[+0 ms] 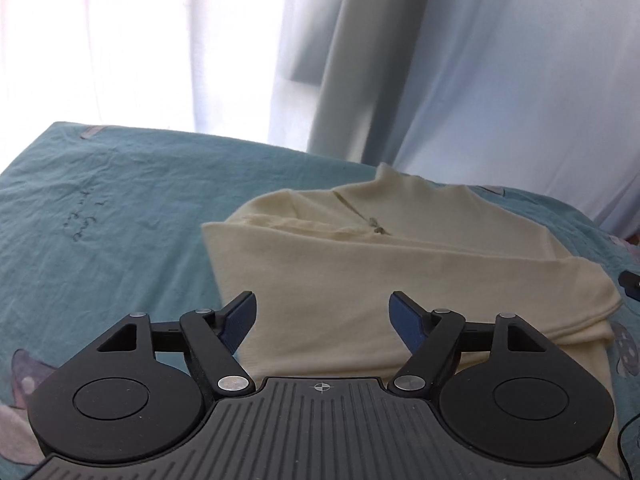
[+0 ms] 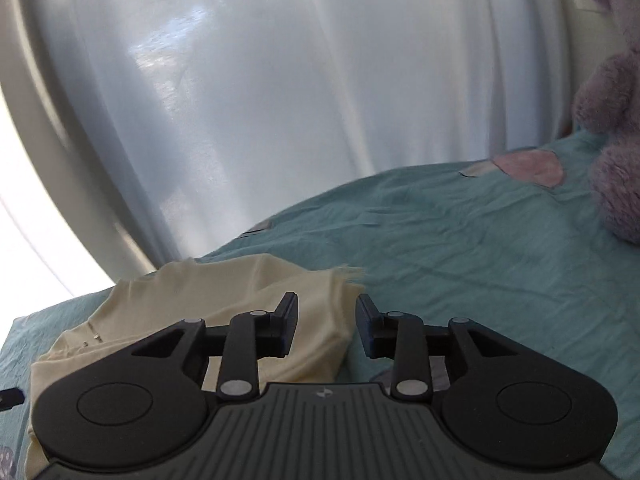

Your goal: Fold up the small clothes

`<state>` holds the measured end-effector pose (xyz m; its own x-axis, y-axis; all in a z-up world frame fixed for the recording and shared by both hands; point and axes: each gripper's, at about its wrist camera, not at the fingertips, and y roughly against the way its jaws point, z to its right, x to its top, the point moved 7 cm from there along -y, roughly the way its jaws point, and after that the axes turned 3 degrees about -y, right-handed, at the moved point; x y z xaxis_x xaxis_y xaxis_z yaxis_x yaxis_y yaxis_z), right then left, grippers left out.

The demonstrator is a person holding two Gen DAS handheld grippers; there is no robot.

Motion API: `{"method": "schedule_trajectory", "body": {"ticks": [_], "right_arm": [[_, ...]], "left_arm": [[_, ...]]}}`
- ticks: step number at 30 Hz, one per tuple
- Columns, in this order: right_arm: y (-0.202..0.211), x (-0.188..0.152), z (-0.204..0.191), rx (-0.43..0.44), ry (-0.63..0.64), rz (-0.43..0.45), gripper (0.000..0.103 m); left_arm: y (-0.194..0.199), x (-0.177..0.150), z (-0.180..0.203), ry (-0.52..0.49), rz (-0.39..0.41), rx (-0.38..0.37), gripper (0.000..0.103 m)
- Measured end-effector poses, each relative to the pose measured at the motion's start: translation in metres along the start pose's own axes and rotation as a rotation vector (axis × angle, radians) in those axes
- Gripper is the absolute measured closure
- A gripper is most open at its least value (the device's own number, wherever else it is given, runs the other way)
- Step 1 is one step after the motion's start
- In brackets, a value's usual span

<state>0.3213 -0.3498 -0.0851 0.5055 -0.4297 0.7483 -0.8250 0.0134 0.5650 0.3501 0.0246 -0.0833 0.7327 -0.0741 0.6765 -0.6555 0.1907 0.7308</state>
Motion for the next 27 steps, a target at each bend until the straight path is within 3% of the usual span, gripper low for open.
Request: {"method": "schedule_trajectory", "body": {"ticks": [2,3,4,6,8,10,13,18,20,22,23,25,27], "right_arm": [[-0.012,-0.005,-0.028,0.04,0.123,-0.05,0.072],[-0.022,-0.01,-0.046,0.049,0.21,-0.072,0.073],[-0.03,-0.016,-0.06,0.051,0.282,-0.079,0.075],[-0.047,-0.032,-0.084,0.07,0.396,-0.126,0.091],[-0.065,-0.046,-0.095,0.065,0.451,-0.176,0.094],[-0.071,-0.049,-0.101,0.027,0.521,-0.124,0.094],[-0.083,-0.042,-0.098,-0.008,0.525,-0.086,0.095],[-0.078,-0.035,-0.091,-0.004,0.487,-0.109,0.097],[-0.06,-0.037,-0.087,0.035,0.452,-0.124,0.096],[-0.038,-0.045,-0.08,0.073,0.446,-0.125,0.093],[-0.032,-0.049,-0.077,0.079,0.453,-0.128,0.088],[-0.031,-0.059,-0.068,0.054,0.461,-0.155,0.086],[-0.031,-0.059,-0.065,0.051,0.449,-0.131,0.086]], "left_arm": [[-0.019,-0.001,0.01,-0.007,-0.036,-0.033,0.03],[-0.029,-0.003,0.013,-0.011,-0.064,-0.027,0.042],[-0.037,-0.004,0.015,-0.023,-0.081,-0.008,0.053],[-0.046,-0.002,0.018,-0.073,-0.065,0.045,0.058],[-0.053,0.002,0.018,-0.1,-0.059,0.091,0.068],[-0.058,0.009,0.011,-0.087,-0.048,0.119,0.082],[-0.068,0.018,0.003,-0.063,-0.025,0.145,0.089],[-0.059,0.02,0.003,-0.064,-0.023,0.158,0.089],[-0.046,0.011,0.008,-0.074,-0.029,0.096,0.082],[-0.035,0.0,0.01,-0.077,-0.022,0.064,0.057],[-0.033,-0.003,0.01,-0.081,-0.015,0.056,0.057],[-0.035,-0.007,0.009,-0.107,-0.002,0.085,0.058],[-0.039,-0.005,0.006,-0.135,0.016,0.172,0.06]]}}
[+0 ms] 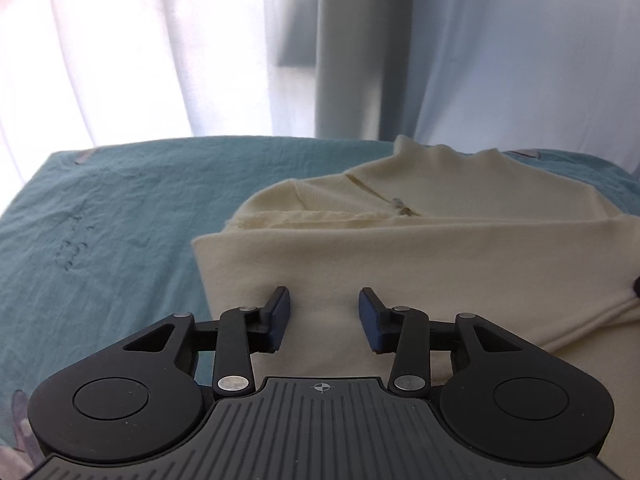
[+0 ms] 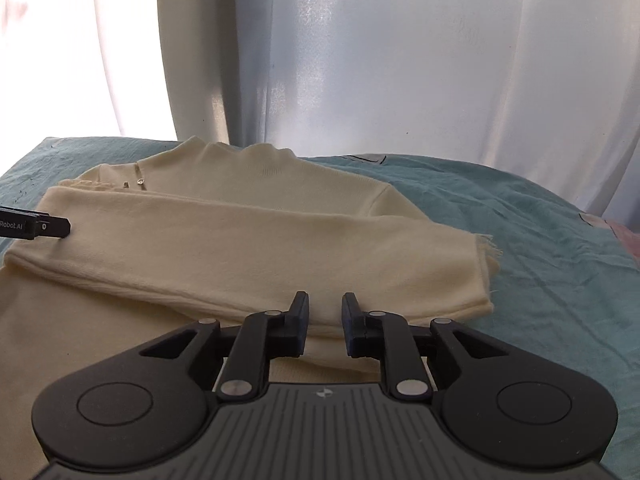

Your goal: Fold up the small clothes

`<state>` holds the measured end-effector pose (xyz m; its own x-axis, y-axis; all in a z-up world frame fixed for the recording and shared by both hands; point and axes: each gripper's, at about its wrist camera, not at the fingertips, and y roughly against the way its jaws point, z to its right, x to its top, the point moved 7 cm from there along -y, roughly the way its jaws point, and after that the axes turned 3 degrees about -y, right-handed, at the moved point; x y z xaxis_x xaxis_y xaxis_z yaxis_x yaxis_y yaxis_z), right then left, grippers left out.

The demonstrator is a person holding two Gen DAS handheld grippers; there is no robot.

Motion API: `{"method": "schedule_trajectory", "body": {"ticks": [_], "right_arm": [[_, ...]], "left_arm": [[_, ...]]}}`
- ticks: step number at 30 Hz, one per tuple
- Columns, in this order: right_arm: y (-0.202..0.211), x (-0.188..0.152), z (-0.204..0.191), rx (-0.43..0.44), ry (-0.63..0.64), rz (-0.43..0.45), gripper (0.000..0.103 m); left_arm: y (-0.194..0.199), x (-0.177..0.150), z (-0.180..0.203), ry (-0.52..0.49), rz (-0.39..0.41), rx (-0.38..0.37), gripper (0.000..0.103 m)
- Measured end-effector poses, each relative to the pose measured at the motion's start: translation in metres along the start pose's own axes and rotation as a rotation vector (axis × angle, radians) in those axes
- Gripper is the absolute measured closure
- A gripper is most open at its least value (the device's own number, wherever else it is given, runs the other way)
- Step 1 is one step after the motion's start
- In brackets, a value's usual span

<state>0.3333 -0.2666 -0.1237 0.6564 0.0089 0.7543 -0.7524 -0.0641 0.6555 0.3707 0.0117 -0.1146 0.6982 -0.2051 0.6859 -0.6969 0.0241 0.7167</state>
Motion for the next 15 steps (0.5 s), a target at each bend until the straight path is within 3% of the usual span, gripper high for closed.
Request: {"method": "schedule_trajectory", "body": {"ticks": [3,6,7,10,12,15], "right_arm": [[0.006,0.003,0.002,-0.079,-0.02,0.004,0.087],[0.031,-0.012,0.002,-0.076,-0.034,-0.028,0.084],[0.044,-0.024,0.0,-0.044,-0.032,-0.056,0.083],[0.089,-0.072,-0.001,-0.004,-0.03,-0.134,0.077],[0.121,-0.103,0.002,-0.011,-0.058,-0.181,0.064],[0.155,-0.141,0.003,-0.008,-0.122,-0.273,0.063]], "left_arm": [[0.008,-0.001,-0.006,0.022,-0.012,0.039,0.063],[0.038,-0.017,-0.011,0.062,-0.034,-0.046,0.059],[0.05,-0.027,-0.013,0.082,-0.049,-0.08,0.05],[0.091,-0.073,-0.02,0.132,-0.084,-0.157,0.036],[0.111,-0.107,-0.023,0.144,-0.137,-0.16,0.036],[0.138,-0.152,-0.027,0.139,-0.21,-0.131,0.036]]}}
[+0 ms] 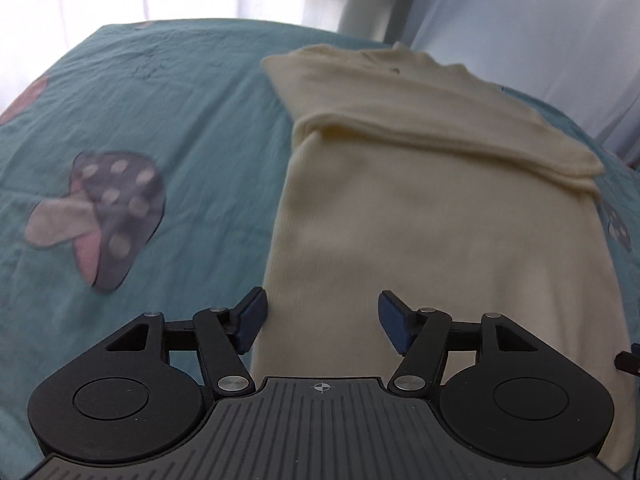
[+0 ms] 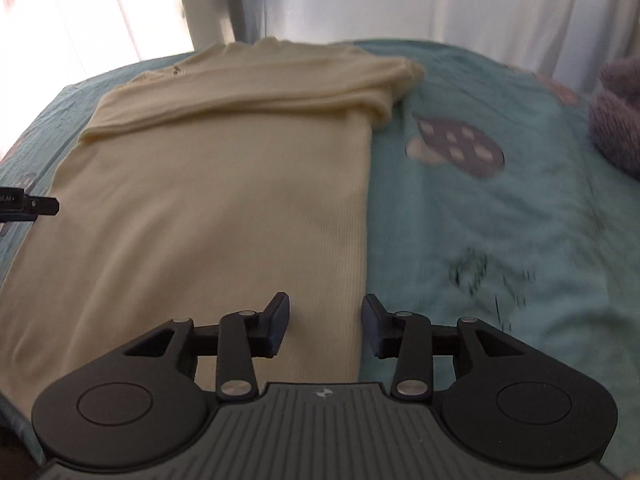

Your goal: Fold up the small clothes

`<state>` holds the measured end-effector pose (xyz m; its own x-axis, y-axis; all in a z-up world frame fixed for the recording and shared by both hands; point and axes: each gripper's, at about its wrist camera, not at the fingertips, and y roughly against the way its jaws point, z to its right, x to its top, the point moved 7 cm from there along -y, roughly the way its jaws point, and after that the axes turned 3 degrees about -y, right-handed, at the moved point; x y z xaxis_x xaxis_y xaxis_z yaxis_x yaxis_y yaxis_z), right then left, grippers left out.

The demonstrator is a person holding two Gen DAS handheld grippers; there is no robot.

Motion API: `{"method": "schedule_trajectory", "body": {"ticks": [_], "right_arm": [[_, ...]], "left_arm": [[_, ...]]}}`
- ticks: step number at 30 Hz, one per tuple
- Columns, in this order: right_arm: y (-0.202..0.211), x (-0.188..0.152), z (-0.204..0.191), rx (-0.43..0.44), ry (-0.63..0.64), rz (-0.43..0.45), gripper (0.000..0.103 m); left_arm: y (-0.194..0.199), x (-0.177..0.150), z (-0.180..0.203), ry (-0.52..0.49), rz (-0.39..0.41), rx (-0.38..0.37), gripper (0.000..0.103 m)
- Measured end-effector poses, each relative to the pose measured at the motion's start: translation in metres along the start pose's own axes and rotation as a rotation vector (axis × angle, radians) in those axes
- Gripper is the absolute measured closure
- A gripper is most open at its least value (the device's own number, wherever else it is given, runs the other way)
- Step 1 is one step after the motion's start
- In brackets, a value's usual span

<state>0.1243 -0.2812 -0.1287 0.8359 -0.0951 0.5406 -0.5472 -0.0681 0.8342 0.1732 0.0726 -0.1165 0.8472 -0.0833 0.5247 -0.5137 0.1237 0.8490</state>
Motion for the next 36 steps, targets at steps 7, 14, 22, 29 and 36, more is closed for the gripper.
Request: {"method": "schedule_trajectory", "body": {"ticks": [7,14,22,29,36], "right_arm": [[0.029,-0.05,-0.006,0.061,-0.014,-0.093,0.064],[0.038,-0.063,0.001,0.088,-0.053,-0.121,0.064],[0.043,-0.072,0.0,0.161,-0.108,-0.163,0.079],[0.042,-0.074,0.004,0.18,-0.149,-0.182,0.093],[0.042,-0.074,0.007,0.217,-0.193,-0.189,0.097]], "left_arm": [[0.026,-0.046,-0.001,-0.071,-0.085,-0.032,0.04],[0.039,-0.058,-0.01,-0.015,-0.135,-0.117,0.049],[0.046,-0.072,-0.013,0.058,-0.199,-0.214,0.061],[0.045,-0.079,-0.015,0.065,-0.223,-0.223,0.084],[0.046,-0.082,-0.016,0.097,-0.247,-0.238,0.092]]}}
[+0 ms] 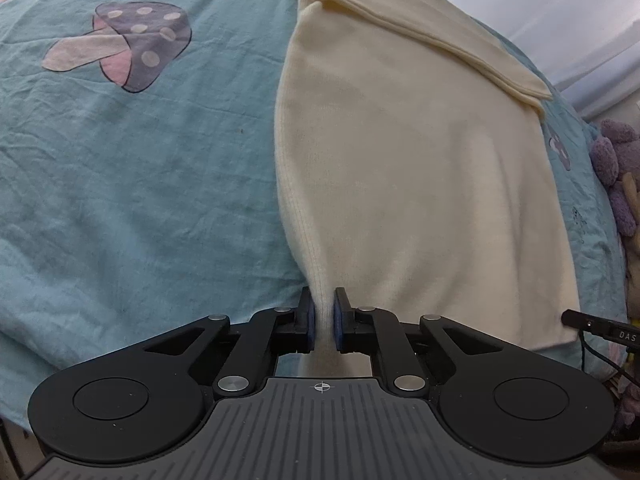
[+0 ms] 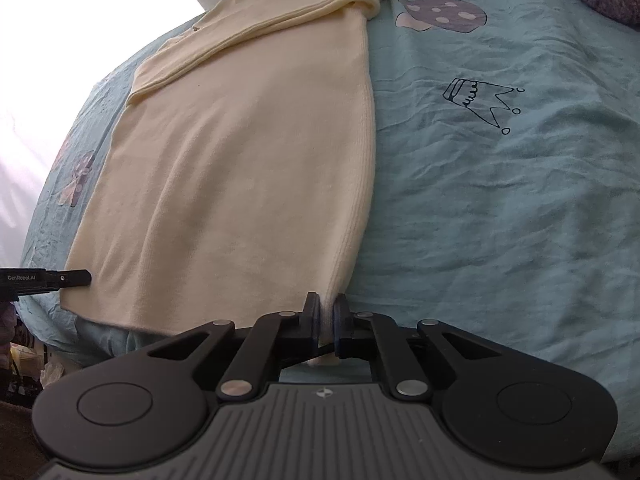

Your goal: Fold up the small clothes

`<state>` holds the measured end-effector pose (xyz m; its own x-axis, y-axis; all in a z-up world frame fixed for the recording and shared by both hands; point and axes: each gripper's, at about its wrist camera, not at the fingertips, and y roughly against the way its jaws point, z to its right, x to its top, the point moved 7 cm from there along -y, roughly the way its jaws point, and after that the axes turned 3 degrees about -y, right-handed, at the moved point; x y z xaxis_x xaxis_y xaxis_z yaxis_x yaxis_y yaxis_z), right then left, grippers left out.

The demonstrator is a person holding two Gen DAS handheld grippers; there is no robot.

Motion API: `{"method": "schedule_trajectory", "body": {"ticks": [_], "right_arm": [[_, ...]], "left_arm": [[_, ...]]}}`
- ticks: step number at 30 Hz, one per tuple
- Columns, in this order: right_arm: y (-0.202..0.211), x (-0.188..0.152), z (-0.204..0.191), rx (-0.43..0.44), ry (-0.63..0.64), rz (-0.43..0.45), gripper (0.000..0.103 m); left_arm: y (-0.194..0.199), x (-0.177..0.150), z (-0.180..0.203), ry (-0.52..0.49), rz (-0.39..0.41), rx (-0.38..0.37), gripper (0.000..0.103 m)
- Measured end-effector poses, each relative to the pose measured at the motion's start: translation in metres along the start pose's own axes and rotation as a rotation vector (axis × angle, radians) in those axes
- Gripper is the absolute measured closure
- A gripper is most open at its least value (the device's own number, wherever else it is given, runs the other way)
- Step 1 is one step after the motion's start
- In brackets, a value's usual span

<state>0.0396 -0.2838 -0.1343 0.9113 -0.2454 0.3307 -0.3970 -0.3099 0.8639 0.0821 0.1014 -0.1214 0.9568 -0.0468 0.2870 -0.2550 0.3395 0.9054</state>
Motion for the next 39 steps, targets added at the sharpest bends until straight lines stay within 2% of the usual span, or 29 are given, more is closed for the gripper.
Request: {"method": "schedule_trajectory", "body": {"ticks": [5,9,28,34,39], "right_arm": [[0.006,0.008,0.0,0.093,-0.08,0.023,0.098],[0.012,0.02,-0.006,0.117,-0.077,0.069,0.098],[0.012,0.041,-0.016,0.034,0.023,0.146,0.098],[0.016,0.062,-0.021,0.034,0.046,0.222,0.098],[0.015,0.1,-0.016,0.0,0.077,0.333,0.098]], "left_arm": [[0.01,0.006,0.008,0.011,0.054,-0.075,0.093],[0.017,0.013,0.016,0.001,0.098,-0.095,0.093],[0.027,0.042,0.02,0.016,0.178,-0.125,0.093],[0.036,0.071,0.03,-0.012,0.257,-0.122,0.093],[0.038,0.111,0.031,-0.029,0.361,-0.053,0.093]]}}
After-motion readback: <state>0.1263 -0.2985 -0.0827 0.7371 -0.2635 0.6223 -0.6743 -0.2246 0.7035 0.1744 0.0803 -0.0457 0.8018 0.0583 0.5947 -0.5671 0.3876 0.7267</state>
